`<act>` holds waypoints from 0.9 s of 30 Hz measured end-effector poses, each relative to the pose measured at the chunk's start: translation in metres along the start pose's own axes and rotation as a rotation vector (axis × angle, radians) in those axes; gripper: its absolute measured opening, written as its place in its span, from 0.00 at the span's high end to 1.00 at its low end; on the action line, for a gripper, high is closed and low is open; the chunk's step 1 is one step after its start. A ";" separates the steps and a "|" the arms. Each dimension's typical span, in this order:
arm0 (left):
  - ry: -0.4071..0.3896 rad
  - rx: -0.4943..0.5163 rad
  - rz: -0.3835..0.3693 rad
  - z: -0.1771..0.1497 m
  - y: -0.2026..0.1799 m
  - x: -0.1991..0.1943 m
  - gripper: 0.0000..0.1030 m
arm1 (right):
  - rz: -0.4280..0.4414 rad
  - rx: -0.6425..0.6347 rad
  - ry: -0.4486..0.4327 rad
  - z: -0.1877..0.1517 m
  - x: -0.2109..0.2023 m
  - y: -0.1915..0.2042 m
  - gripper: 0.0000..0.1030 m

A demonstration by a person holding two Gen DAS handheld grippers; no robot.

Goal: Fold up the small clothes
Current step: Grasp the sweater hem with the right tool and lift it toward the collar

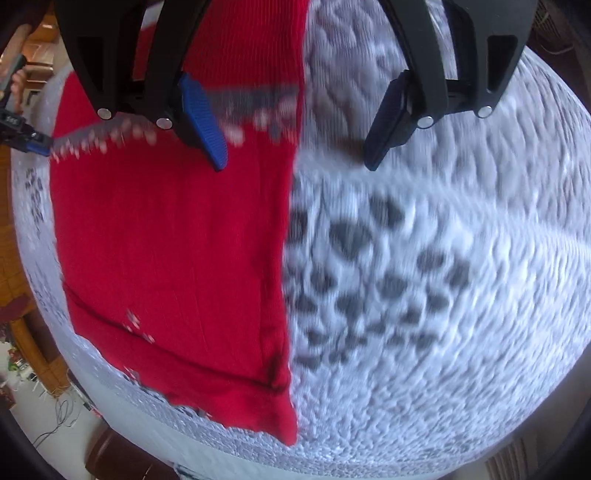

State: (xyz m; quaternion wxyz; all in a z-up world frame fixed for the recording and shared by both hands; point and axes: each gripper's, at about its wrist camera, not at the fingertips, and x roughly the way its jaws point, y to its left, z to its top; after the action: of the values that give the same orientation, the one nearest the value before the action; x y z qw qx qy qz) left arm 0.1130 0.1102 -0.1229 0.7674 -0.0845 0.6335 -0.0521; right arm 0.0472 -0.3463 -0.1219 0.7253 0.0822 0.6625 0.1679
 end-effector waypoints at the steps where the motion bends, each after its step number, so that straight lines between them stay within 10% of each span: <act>1: 0.004 0.001 -0.009 -0.010 0.001 -0.002 0.26 | 0.004 0.000 0.012 -0.015 0.001 0.003 0.58; 16: 0.041 0.106 -0.015 -0.093 -0.013 -0.011 0.26 | 0.015 0.000 0.049 -0.076 0.007 0.021 0.58; 20: 0.039 0.118 0.027 -0.095 -0.016 -0.011 0.46 | 0.049 -0.003 0.047 -0.075 0.007 0.026 0.78; 24: 0.037 0.071 -0.007 -0.100 -0.006 -0.019 0.90 | 0.109 -0.029 0.033 -0.073 0.007 0.039 0.92; 27: 0.044 -0.014 -0.100 -0.098 0.008 -0.026 0.93 | 0.172 -0.012 0.013 -0.067 0.001 0.041 0.93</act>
State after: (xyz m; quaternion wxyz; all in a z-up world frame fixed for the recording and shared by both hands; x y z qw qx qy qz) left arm 0.0115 0.1168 -0.1169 0.7492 -0.1202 0.6454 -0.0876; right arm -0.0247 -0.3146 -0.1158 0.7043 0.1335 0.6568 0.2339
